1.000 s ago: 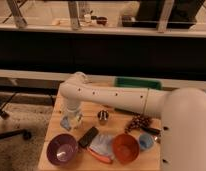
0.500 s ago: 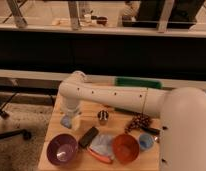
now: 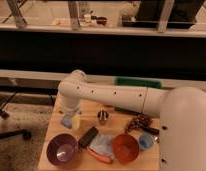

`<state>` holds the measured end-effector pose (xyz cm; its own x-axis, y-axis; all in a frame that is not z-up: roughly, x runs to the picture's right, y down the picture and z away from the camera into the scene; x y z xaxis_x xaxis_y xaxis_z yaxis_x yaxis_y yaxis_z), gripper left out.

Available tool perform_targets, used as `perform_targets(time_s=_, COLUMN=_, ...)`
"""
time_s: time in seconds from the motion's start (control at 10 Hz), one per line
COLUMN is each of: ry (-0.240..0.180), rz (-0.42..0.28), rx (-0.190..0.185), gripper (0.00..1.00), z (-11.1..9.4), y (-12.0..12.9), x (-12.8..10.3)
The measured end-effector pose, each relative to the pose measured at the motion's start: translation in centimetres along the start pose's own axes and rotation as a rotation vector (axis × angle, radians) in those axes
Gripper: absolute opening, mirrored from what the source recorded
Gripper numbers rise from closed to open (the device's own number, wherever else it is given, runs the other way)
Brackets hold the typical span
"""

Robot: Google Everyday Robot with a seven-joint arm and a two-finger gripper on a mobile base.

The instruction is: Place sponge in paper cup

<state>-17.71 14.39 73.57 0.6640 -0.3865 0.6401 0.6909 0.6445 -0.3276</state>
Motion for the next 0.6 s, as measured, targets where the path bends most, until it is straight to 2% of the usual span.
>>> perform_targets(time_s=0.3, ry=-0.053, rz=0.040, rx=0.005, gripper=0.80, z=-1.3, y=-0.6, x=0.8)
perform_targets(time_s=0.6, ry=-0.089, rz=0.085, rx=0.006, gripper=0.80, z=-2.0, y=-0.9, x=1.9)
